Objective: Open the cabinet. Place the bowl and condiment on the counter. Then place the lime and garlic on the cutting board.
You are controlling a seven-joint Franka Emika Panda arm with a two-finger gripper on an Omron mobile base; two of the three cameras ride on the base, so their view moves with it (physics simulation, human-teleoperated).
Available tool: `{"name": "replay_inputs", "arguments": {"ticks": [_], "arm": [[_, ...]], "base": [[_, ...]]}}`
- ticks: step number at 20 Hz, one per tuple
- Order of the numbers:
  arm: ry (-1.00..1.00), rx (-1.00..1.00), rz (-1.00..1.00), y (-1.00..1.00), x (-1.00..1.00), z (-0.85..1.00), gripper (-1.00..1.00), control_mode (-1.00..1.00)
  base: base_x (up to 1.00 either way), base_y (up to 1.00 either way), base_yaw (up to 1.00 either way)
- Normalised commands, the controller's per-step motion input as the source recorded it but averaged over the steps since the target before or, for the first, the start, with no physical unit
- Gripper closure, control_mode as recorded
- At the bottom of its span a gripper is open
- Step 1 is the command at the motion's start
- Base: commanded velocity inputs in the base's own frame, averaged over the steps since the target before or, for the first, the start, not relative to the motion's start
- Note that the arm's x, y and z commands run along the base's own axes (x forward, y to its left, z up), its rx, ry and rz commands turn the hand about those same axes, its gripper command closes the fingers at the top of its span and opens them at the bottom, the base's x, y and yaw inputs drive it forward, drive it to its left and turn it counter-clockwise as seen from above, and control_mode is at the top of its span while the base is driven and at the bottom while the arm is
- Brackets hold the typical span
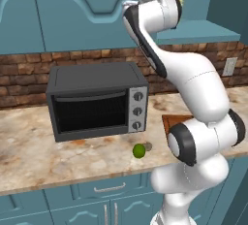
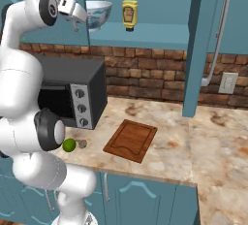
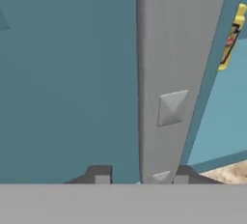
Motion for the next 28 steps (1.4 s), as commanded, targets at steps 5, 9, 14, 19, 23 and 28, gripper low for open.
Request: {"name": "replay_inputs", "arguments": {"ticks": [5,9,14,19,23,28], "arm": [[-0.10,0.08,0.01,-0.09,-0.12,-0.05,1.00,-1.00],[-0.29,0.02,0.04,0.20,-0.99,-0.01,1.00,-1.00],[-0.32,0.00,0.03,0.54,-1.00,-0.02,1.00,-1.00],[-0.14,0.00,0.06,0.96,-1.00,0.00,1.00,-1.00],[0.00,-0.01,0.08,1.00,-1.00,0.00,1.00,-1.00],[0.02,-0.02,0.05,1.00,-0.99,0.02,1.00,-1.00]], "base": [[0.00,0.00,0.00],[0.00,0.00,0.00],[0.00,0.00,0.00],[0.00,0.00,0.00],[0.00,0.00,0.00],[0.00,0.00,0.00]]}}
